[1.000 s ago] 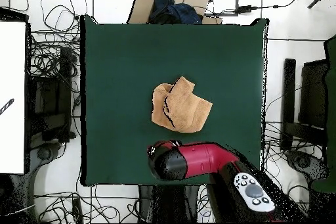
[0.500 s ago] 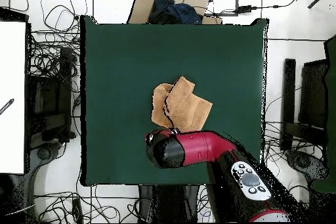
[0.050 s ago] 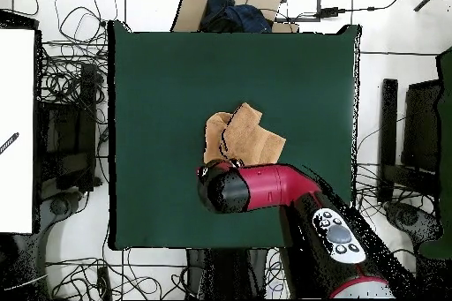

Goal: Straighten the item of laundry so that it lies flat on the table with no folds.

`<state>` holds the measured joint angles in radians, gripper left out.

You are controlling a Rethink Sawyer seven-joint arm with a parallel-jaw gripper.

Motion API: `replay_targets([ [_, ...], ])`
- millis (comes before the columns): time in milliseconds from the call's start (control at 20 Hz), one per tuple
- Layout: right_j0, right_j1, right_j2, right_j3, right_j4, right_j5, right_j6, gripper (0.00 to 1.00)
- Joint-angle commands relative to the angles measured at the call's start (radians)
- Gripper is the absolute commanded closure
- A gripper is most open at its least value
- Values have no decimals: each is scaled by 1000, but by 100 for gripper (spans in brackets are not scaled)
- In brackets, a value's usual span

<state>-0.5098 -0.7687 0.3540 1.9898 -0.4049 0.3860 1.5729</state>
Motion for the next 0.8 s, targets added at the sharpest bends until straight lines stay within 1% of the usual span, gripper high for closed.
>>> replay_targets([
  [50,27,55,14,-128,47,149,61,0],
  [550,44,91,20,-179,61,164,74,0],
  [800,63,86,20,-227,81,215,74,0],
])
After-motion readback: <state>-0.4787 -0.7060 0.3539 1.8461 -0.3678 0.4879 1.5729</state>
